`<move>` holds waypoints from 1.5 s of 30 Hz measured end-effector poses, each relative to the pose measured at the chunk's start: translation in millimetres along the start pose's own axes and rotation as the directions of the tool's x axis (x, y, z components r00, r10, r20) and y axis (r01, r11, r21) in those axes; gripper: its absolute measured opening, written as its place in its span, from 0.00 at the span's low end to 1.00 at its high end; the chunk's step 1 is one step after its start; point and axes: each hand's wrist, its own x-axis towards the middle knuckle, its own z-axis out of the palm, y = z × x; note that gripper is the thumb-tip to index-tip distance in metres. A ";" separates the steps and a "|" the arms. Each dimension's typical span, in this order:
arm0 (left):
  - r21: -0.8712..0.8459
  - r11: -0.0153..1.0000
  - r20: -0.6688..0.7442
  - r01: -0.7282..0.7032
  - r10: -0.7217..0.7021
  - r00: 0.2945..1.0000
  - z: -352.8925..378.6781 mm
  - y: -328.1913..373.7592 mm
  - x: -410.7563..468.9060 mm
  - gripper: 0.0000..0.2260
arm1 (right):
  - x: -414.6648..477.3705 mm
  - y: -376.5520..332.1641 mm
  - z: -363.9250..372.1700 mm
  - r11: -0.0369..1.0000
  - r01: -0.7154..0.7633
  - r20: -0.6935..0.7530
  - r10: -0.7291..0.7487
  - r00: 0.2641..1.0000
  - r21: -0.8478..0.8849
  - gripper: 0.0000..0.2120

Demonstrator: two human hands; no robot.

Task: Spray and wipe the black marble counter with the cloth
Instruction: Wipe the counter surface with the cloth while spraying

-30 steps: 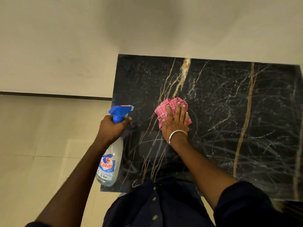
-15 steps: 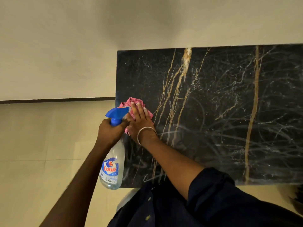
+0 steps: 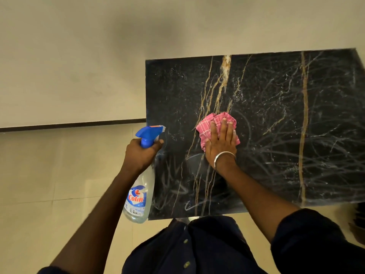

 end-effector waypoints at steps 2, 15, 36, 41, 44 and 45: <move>-0.009 1.000 0.014 0.015 -0.015 1.000 -0.7 -4.6 -1.0 0.15 | -2.0 -32.9 1.2 0.999 0.046 0.037 -0.046 0.998 0.011 0.35; 0.025 1.000 -0.012 0.018 -0.017 1.000 -21.0 -17.3 0.6 0.15 | -17.5 -127.9 6.2 0.868 0.497 0.115 -0.493 0.862 -0.006 0.33; -0.001 1.000 -0.006 0.010 -0.010 1.000 -14.9 -25.9 -14.5 0.14 | -64.6 -140.6 29.3 0.957 0.284 0.061 -0.287 0.956 0.060 0.40; 0.014 1.000 -0.034 0.027 -0.026 0.999 -15.0 -29.4 -16.0 0.14 | -67.8 -150.6 32.3 0.897 0.441 0.059 -0.442 0.895 0.040 0.38; 0.012 0.999 -0.009 0.037 -0.036 0.999 -16.3 -27.2 -14.8 0.16 | -64.2 -111.0 30.3 0.898 0.437 0.017 -0.438 0.899 0.049 0.39; 0.019 0.999 -0.001 0.032 -0.032 0.999 -17.1 -26.3 -13.9 0.15 | -64.9 -92.7 30.9 0.924 0.380 0.007 -0.381 0.925 0.045 0.40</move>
